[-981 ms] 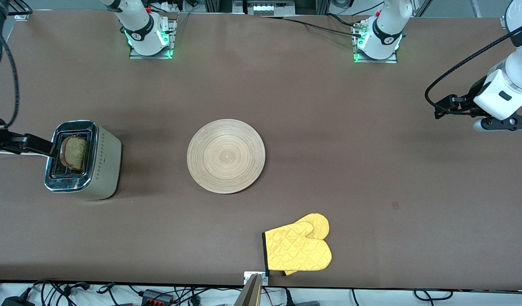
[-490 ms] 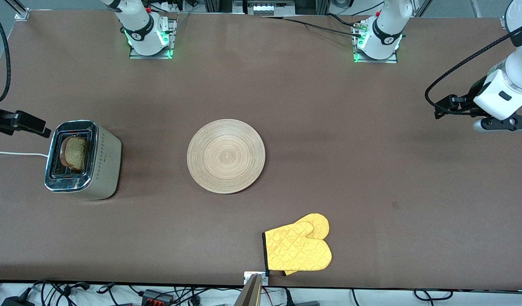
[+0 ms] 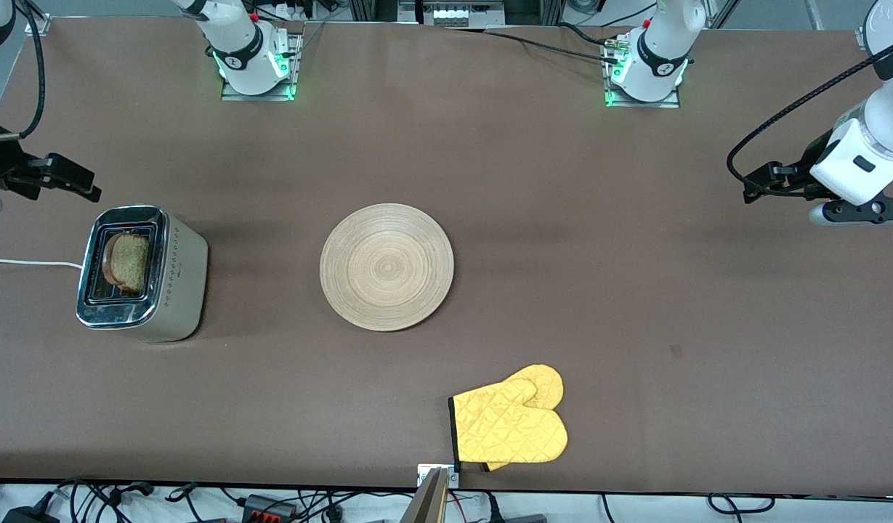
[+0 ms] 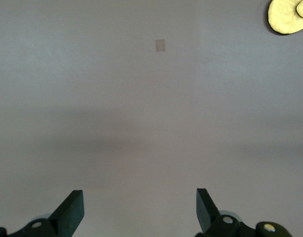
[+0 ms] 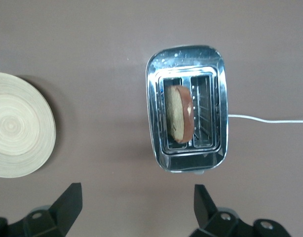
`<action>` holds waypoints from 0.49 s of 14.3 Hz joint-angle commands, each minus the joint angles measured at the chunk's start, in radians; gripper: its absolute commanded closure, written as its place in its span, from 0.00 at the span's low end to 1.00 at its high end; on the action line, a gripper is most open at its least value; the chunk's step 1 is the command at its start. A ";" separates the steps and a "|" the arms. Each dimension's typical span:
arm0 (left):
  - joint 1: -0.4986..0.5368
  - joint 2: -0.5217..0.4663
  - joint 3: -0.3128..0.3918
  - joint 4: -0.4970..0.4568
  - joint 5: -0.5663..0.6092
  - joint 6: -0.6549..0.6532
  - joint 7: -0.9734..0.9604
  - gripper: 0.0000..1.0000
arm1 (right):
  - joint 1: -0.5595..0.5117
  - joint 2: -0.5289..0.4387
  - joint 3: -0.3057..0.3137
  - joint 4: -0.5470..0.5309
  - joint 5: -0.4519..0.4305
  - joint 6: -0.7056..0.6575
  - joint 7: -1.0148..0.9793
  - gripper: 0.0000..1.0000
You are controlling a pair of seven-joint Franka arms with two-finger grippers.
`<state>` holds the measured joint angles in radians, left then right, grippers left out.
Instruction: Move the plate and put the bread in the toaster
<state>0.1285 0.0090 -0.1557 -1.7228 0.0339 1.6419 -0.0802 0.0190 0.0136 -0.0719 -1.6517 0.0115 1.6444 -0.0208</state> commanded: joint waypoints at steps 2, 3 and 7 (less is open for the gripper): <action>0.002 -0.006 -0.002 -0.006 0.014 0.004 -0.012 0.00 | -0.005 -0.058 0.014 -0.056 -0.013 0.017 -0.013 0.00; 0.002 -0.006 -0.002 -0.006 0.014 0.004 -0.012 0.00 | -0.005 -0.058 0.012 -0.056 -0.013 0.018 -0.014 0.00; 0.000 -0.006 -0.002 -0.006 0.014 0.004 -0.012 0.00 | -0.005 -0.058 0.012 -0.057 -0.013 0.020 -0.018 0.00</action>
<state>0.1285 0.0091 -0.1557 -1.7228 0.0339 1.6419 -0.0807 0.0190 -0.0206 -0.0679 -1.6789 0.0108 1.6448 -0.0211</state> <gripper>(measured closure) 0.000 0.000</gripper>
